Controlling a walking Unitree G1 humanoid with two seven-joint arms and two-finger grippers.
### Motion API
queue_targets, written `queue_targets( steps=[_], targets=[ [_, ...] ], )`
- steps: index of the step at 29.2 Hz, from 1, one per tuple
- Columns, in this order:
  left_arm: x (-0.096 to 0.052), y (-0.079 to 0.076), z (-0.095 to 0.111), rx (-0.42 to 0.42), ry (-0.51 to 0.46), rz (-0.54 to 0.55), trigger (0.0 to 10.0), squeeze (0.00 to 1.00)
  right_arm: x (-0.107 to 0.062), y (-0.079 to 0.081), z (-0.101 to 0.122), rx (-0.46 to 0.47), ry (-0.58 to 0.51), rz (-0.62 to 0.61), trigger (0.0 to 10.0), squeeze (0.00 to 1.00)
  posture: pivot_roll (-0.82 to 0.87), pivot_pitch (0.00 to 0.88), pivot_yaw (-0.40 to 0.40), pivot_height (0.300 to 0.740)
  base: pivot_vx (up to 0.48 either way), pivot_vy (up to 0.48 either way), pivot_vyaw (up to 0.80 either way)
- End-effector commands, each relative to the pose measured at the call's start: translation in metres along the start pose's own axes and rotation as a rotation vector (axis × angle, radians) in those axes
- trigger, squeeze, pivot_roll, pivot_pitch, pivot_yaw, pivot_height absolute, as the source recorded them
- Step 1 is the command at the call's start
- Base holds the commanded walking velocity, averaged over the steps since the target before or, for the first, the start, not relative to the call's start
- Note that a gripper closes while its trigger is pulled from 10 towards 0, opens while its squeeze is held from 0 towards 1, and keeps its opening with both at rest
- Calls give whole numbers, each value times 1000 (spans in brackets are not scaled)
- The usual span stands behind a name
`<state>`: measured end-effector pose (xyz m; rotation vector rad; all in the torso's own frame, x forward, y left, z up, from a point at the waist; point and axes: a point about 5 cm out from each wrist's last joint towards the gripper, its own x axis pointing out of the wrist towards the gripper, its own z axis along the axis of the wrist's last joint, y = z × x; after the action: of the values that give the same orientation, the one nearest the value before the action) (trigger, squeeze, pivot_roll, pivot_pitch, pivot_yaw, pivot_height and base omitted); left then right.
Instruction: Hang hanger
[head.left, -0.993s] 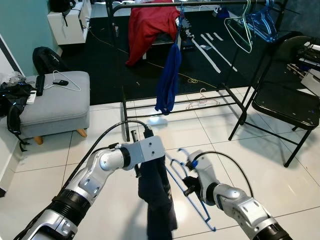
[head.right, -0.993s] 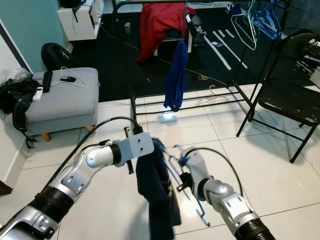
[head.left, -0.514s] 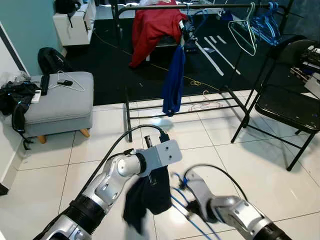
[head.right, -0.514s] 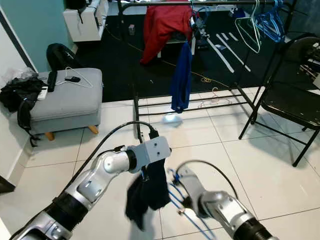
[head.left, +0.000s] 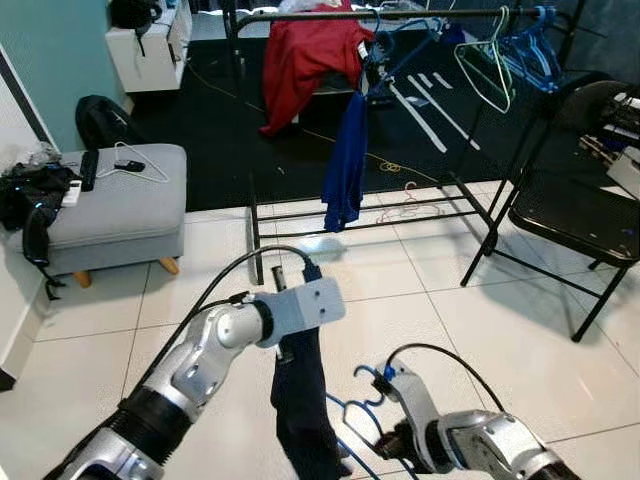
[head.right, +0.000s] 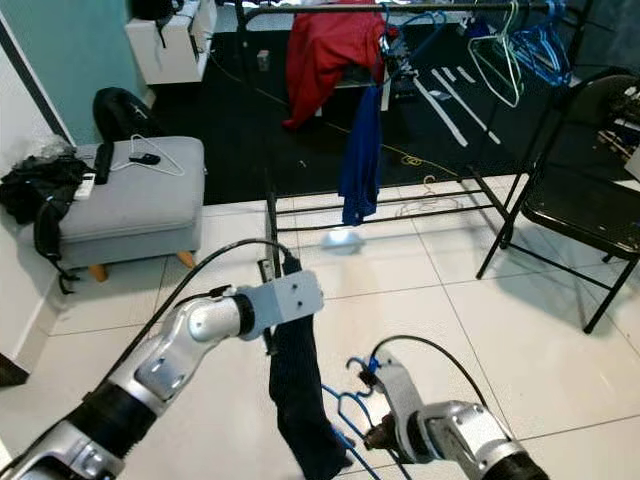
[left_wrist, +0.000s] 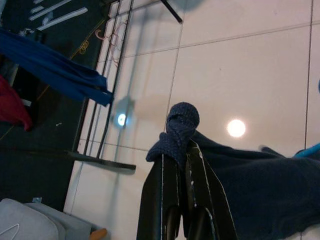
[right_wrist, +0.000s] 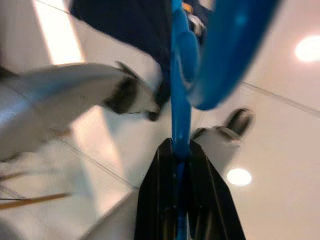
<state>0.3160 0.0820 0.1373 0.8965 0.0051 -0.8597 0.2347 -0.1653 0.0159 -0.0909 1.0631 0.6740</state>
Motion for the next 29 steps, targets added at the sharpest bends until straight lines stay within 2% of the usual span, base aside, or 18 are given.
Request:
queue_targets(
  steps=[1,2,4,5,6,7,8,9,10,11,13,14,15,17,19,22,25,29],
  targets=[
    [-2,-1,-5,25,26,-17,10000,0,-1,-2,-1,-33,7,-29,10000,0,-53,99,-1,740,0,0,0],
    [-3,-1,-8,28,39,-24,10000,0,-3,5,13,188,-139,88,10000,0,-55,99,-2,740,0,0,0],
    [-4,-1,-12,21,52,-31,10000,0,-5,1,16,280,-196,88,10000,0,-51,101,-3,740,0,0,0],
    [-6,0,-17,22,68,-37,10000,0,-6,-13,0,70,-52,-96,10000,0,-56,101,-2,740,0,0,0],
    [-6,0,-17,22,68,-37,10000,0,-6,-13,0,70,-52,-96,10000,0,-56,101,-2,740,0,0,0],
    [-7,0,-20,7,85,-45,10000,0,-7,1,20,356,-237,101,10000,0,-55,100,-3,740,0,0,0],
    [-7,0,-20,7,85,-45,10000,0,-7,1,20,356,-237,101,10000,0,-55,100,-3,740,0,0,0],
    [-9,1,-24,-5,100,-54,10000,0,-12,3,33,546,-369,207,10000,0,-44,102,-2,740,0,0,0],
    [-9,1,-24,-5,100,-54,10000,0,-12,3,33,546,-369,207,10000,0,-44,102,-2,740,0,0,0],
    [-11,0,-28,2,118,-68,10000,0,-16,-26,25,170,-215,-192,10000,0,-57,100,0,740,0,0,0],
    [-13,1,-31,-12,130,-61,10000,0,-23,-39,39,196,-359,-317,10000,0,-51,100,6,740,0,0,0],
    [-13,2,-33,-56,132,-32,10000,0,-32,-48,58,520,-595,-258,10000,0,-58,99,6,740,0,0,0],
    [-13,2,-33,-56,132,-32,10000,0,-32,-48,58,520,-595,-258,10000,0,-58,99,6,740,0,0,0],
    [-12,5,-36,-159,129,40,10000,0,-39,-62,57,1180,-864,-45,10000,0,-48,100,1,740,0,0,0],
    [-11,4,-38,-203,131,65,10000,0,-40,-59,57,1190,-876,18,10000,0,-54,98,0,740,0,0,0],
    [-11,1,-40,-229,132,74,10000,0,-37,-48,52,801,-711,-94,10000,0,-52,99,-2,740,0,0,0],
    [-11,1,-40,-229,132,74,10000,0,-37,-48,52,801,-711,-94,10000,0,-52,99,-2,740,0,0,0],
    [-10,-1,-38,-203,110,68,10000,0,-28,-25,47,609,-573,-15,10000,0,-51,98,-9,740,0,0,0]
  ],
)
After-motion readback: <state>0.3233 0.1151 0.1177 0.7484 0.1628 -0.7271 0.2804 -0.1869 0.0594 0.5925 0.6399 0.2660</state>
